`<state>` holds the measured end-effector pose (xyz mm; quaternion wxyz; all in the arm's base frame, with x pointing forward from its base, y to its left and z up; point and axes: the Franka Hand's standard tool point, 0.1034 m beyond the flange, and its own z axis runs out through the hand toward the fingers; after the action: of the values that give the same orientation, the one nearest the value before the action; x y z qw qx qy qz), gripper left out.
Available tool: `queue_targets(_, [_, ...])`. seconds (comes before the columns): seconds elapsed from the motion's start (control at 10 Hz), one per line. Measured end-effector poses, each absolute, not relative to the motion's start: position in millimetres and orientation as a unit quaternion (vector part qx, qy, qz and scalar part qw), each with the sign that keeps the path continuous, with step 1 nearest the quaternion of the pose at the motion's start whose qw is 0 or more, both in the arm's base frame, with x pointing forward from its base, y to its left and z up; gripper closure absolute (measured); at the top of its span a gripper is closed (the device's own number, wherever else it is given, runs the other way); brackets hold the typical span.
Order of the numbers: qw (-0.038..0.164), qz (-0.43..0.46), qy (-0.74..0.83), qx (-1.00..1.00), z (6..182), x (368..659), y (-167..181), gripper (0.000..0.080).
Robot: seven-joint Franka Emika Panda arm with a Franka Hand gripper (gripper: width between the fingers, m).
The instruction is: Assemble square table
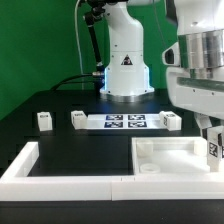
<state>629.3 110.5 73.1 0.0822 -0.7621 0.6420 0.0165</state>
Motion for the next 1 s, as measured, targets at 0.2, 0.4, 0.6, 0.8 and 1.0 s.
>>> queue_targets(0.2, [0.101, 0.035, 0.715, -0.691, 72.7, 628, 108, 0.0508])
queue_targets(0.4, [0.100, 0.040, 0.756, -0.646, 72.0, 627, 109, 0.0401])
queue_targets(0.6, [0.092, 0.035, 0.703, -0.704, 71.0, 624, 110, 0.0265])
queue_targets(0.8, [0.071, 0.024, 0.538, -0.839, 73.9, 626, 119, 0.0157])
queue_targets(1.0, [0.072, 0.020, 0.466, -0.881, 74.1, 626, 122, 0.0151])
